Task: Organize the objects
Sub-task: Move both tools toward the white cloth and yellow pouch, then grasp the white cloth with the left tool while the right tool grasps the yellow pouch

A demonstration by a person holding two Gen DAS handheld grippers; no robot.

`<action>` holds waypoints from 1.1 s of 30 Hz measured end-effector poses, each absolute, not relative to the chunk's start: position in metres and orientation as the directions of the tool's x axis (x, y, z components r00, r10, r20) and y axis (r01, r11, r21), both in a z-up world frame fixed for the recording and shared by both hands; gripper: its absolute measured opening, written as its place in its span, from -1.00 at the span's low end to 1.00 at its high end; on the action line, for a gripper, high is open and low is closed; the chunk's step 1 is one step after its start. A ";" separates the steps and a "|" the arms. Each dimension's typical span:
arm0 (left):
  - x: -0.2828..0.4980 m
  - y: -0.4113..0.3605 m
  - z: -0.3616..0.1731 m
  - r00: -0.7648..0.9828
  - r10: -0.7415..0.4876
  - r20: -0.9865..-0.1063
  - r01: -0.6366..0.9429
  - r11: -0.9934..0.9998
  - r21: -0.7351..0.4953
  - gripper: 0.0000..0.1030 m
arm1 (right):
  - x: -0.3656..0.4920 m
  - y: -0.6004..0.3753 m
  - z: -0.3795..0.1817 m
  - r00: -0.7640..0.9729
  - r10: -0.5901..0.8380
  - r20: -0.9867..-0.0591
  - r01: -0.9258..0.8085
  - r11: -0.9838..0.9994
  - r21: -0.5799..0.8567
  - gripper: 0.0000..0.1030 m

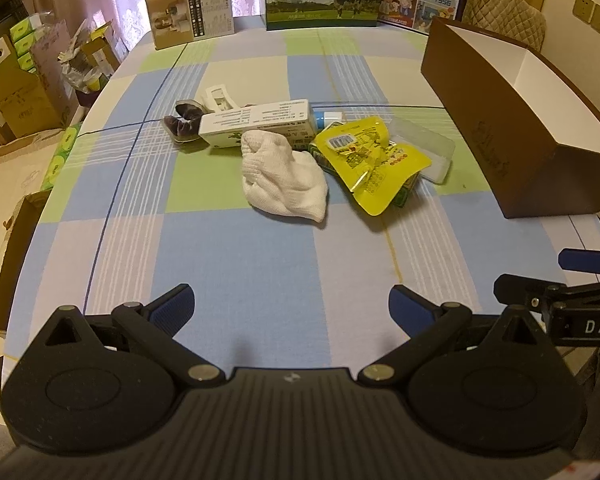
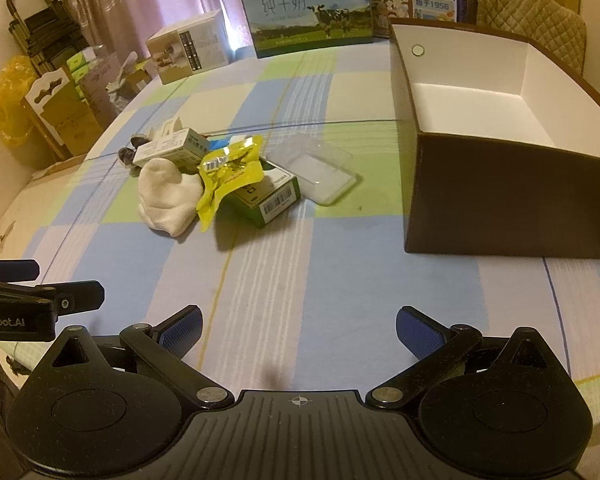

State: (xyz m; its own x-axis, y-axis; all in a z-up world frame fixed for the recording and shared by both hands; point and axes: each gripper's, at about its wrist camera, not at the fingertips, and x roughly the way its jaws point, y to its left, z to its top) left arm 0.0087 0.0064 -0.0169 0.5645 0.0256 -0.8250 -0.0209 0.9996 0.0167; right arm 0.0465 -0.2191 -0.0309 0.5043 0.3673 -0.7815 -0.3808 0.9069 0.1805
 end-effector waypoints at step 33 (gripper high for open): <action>0.059 0.054 -0.006 0.613 0.060 -0.788 -0.063 0.998 0.027 0.99 | 0.107 -0.174 -0.024 0.492 0.503 -0.711 -0.421 0.852 0.311 0.43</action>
State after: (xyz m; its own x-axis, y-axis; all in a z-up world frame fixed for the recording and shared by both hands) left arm 0.0593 0.0536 -0.0057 0.6130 0.0598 -0.7878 -0.0627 0.9977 0.0269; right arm 0.1068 -0.1743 -0.0242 0.4922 0.5026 -0.7107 -0.4213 0.8520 0.3108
